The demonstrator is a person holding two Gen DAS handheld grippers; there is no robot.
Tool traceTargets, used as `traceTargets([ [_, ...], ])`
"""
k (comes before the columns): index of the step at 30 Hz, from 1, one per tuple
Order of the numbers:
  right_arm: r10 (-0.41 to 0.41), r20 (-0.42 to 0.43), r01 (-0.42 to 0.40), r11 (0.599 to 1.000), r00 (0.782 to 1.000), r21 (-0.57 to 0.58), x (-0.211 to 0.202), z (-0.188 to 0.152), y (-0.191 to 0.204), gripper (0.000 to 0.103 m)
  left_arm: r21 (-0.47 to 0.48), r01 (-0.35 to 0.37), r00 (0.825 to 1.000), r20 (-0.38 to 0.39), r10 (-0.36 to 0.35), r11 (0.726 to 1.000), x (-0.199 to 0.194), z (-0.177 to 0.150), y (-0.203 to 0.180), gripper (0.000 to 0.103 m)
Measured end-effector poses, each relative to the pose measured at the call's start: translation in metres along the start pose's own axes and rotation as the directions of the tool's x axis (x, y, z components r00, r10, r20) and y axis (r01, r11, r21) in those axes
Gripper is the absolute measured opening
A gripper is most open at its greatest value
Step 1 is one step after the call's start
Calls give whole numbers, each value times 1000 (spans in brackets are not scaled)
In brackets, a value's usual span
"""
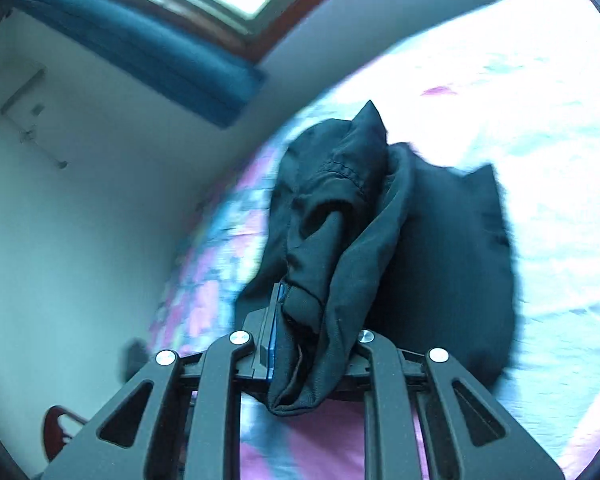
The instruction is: Fold small clothes
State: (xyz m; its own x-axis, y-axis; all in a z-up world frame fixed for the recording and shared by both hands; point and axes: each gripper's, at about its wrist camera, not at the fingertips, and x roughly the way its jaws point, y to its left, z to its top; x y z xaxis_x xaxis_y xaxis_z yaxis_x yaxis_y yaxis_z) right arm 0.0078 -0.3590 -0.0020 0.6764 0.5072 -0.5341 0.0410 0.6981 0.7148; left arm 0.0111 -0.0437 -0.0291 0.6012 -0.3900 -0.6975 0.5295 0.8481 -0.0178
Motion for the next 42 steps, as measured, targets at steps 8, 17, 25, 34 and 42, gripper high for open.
traceTargets([
  [8,11,-31,-5,983,999,182,12,-30,-75,17,-134,119,981,-139,-138,984,34,-5,13,101],
  [17,15,2,-15,980,1000,196,-5,-42,-91,17,-125,125,979,-147,-143,984,37,-7,3,101],
  [25,32,13,-34,982,999,185,-33,-48,-81,34,-154,136,977,-145,-159,979,39,-6,12,101],
  [34,-59,50,54,993,997,103,-38,-52,-57,16,-150,128,978,-147,-150,980,39,-7,10,101],
  [42,-45,105,35,995,993,97,-39,-42,-52,15,-161,135,976,-148,-159,978,39,-7,12,101],
])
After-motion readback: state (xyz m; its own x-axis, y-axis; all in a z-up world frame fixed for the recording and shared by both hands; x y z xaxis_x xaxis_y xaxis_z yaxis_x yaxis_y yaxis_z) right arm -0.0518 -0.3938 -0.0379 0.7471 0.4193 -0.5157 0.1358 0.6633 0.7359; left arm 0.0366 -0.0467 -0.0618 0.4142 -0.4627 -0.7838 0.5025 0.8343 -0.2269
